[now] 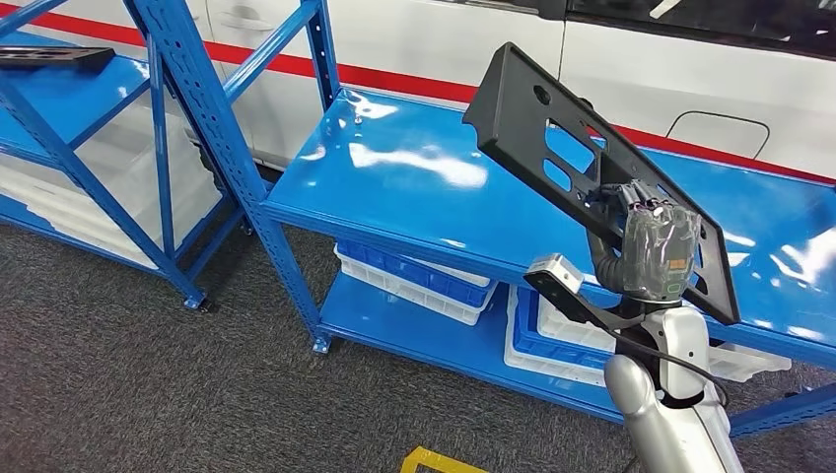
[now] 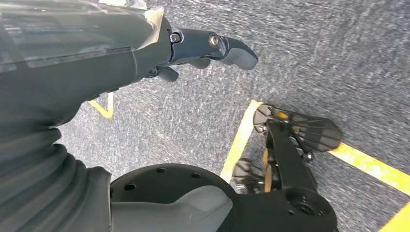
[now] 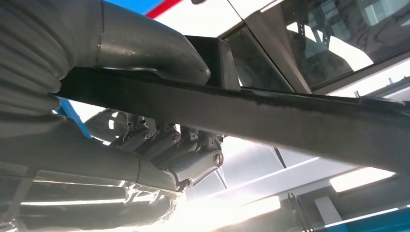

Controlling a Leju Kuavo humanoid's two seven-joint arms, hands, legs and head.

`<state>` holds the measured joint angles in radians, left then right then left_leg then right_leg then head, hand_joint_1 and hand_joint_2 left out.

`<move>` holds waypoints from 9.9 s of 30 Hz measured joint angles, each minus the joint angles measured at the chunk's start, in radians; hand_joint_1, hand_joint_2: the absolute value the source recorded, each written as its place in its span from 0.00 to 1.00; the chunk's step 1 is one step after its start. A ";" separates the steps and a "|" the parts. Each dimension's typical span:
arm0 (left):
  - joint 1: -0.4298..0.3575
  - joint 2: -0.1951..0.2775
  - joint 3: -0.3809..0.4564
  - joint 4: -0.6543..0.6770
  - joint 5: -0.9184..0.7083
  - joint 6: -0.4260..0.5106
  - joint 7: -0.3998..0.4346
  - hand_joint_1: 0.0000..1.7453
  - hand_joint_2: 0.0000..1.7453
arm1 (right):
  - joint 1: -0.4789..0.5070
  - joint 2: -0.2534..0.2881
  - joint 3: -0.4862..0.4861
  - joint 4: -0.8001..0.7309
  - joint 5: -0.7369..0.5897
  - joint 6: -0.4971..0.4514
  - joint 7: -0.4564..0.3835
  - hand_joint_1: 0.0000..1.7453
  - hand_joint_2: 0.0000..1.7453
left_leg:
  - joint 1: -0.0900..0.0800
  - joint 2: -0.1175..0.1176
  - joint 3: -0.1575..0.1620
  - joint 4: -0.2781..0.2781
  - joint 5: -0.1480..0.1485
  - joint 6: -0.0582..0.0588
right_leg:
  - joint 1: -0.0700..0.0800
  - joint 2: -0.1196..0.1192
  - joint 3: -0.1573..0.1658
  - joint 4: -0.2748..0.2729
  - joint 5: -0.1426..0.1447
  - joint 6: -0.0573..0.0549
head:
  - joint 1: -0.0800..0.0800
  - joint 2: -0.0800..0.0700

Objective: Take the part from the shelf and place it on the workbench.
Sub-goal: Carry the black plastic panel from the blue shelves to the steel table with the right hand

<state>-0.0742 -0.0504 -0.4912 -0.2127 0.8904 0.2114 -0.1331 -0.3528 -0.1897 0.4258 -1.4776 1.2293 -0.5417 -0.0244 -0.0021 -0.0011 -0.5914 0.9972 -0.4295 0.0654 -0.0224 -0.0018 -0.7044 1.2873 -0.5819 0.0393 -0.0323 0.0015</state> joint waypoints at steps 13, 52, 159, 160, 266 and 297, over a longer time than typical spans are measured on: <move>0.008 -0.005 0.000 0.003 0.003 -0.016 0.001 0.00 1.00 | 0.012 0.002 -0.004 -0.022 -0.012 0.016 -0.009 1.00 1.00 | 0.002 -0.003 -0.095 0.140 -0.087 -0.064 | -0.003 -0.002 0.166 -0.305 0.118 -0.036 | -0.007 0.000; 0.022 -0.002 0.001 0.015 0.018 -0.016 -0.032 0.00 1.00 | 0.203 -0.028 -0.098 -0.275 -0.066 -0.011 -0.038 1.00 1.00 | 0.017 -0.006 0.082 0.026 -0.080 -0.073 | -0.001 -0.007 0.124 -0.289 0.144 -0.008 | -0.009 0.000; 0.007 -0.072 0.082 0.017 0.101 0.139 0.004 0.00 1.00 | 0.073 0.039 -0.061 -0.128 -0.259 -0.007 -0.128 1.00 1.00 | -0.007 0.038 -0.035 -0.003 0.030 -0.008 | 0.007 -0.043 0.181 -0.201 0.074 0.036 | 0.005 0.000; 0.007 -0.073 0.084 0.017 0.103 0.139 0.005 0.00 1.00 | 0.072 0.040 -0.061 -0.128 -0.262 -0.007 -0.130 1.00 1.00 | -0.009 0.047 -0.036 -0.001 0.036 -0.013 | 0.011 -0.059 0.222 -0.268 0.067 0.026 | 0.004 0.000; 0.008 -0.107 0.125 0.020 0.129 0.238 0.058 0.00 1.00 | 0.034 0.074 -0.036 -0.091 -0.254 0.055 -0.164 1.00 1.00 | 0.015 -0.002 -0.083 0.282 -0.162 -0.062 | -0.001 0.050 0.115 -0.297 0.158 -0.023 | -0.002 0.000; 0.019 -0.081 0.118 0.023 0.063 0.209 -0.084 0.00 1.00 | 0.070 0.052 -0.081 -0.107 -0.203 0.035 -0.129 1.00 1.00 | 0.012 -0.065 0.018 0.058 -0.053 -0.042 | 0.012 0.102 0.109 -0.284 0.156 -0.025 | -0.001 0.000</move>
<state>-0.0550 -0.1314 -0.3736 -0.1894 0.9532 0.4206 -0.2174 -0.2823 -0.1380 0.3448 -1.5848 1.0264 -0.5066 -0.1531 0.0099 -0.0663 -0.5732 1.0548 -0.4825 0.0236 -0.0100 0.0999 -0.5957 1.0037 -0.4263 0.0142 -0.0338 0.0017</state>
